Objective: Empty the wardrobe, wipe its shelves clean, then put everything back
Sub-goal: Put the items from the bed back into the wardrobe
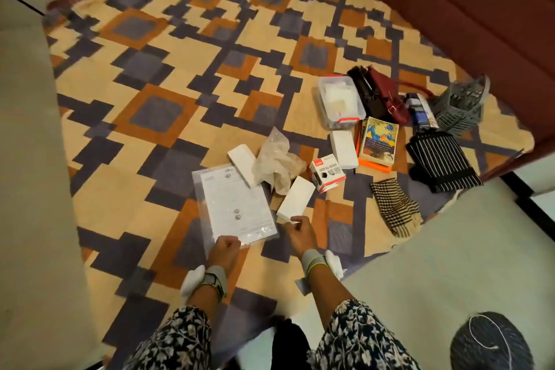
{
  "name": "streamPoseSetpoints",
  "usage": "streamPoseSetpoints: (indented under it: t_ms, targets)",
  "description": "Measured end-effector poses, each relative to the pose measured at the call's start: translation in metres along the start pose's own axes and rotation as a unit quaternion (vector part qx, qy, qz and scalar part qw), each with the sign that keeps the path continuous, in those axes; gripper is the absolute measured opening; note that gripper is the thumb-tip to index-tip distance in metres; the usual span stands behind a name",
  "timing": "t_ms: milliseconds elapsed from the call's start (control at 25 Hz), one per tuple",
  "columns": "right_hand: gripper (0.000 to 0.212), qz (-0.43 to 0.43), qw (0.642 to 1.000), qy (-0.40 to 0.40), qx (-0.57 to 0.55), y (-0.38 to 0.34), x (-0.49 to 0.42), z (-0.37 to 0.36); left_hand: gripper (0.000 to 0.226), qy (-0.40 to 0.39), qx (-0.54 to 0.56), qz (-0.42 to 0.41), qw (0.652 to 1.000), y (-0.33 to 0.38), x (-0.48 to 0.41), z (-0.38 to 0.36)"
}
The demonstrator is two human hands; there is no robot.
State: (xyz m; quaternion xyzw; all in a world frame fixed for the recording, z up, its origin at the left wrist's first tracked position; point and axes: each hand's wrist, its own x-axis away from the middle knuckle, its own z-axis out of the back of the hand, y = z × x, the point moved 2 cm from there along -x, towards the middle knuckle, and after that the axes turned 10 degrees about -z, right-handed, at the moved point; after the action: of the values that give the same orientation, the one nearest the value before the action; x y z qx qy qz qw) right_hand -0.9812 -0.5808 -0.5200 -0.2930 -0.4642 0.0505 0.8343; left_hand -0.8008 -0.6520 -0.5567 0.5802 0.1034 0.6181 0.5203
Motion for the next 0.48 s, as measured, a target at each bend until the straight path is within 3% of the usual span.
streamPoseSetpoints:
  t_ms: [120,280,480]
  targets:
    - [0.039,-0.015,1.0,0.014,-0.011,-0.009,-0.023,0.007,0.013,0.015,0.002,-0.005,1.0,0.018,-0.022,-0.012]
    - [0.043,-0.068,0.997,0.025,0.027,-0.022,-0.113,0.019,0.026,0.034,0.017,0.043,0.998,0.047,-0.098,-0.056]
    - [0.06,-0.102,0.994,0.027,-0.015,-0.034,-0.181,0.006,0.037,0.041,0.045,0.101,0.993,0.056,-0.186,-0.076]
